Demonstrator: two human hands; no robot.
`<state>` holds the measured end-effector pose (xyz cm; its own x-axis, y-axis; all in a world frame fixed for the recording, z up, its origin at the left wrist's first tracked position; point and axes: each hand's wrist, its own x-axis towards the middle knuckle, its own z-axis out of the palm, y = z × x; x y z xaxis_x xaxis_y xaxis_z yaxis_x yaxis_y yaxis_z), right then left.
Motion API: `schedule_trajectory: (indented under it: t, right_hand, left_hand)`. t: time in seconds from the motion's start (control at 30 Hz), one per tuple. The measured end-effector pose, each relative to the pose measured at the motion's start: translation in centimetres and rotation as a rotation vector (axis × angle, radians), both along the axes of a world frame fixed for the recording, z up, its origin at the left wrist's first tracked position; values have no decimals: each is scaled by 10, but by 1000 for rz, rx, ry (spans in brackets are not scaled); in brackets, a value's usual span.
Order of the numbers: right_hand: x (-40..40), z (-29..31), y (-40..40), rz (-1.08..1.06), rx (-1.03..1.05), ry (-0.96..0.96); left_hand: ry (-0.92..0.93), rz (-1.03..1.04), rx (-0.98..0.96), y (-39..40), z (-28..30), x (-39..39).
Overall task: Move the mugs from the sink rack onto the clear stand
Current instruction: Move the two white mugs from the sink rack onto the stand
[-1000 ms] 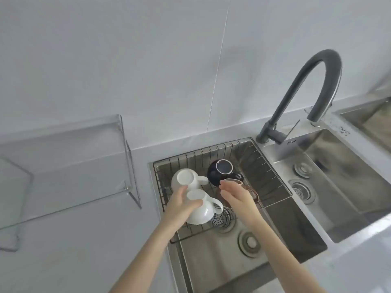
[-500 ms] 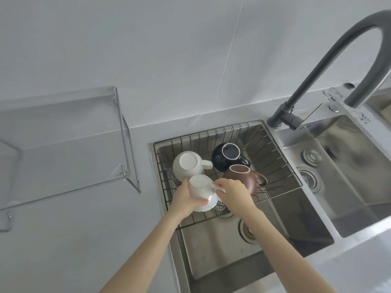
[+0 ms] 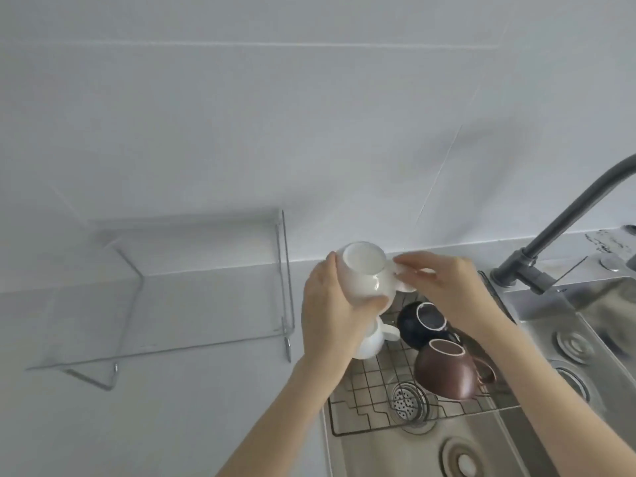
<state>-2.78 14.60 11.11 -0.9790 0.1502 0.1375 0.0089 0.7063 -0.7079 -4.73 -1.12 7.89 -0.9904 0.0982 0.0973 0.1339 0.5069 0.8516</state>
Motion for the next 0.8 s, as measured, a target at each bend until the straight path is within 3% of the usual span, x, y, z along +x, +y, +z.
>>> schedule_trajectory:
  t: [0.1, 0.33, 0.53, 0.8]
  right_hand:
    - [-32, 37, -25, 97, -40, 80]
    - [-111, 43, -91, 384, 42, 80]
    - [-159, 16, -124, 440, 72, -84]
    - [-180, -4, -128, 418, 35, -106]
  left_hand:
    - [167, 124, 56, -28, 30, -16]
    - [73, 300, 152, -98, 36, -62]
    - [-37, 367, 94, -123, 9, -91]
    - [-36, 443, 92, -114, -15, -104]
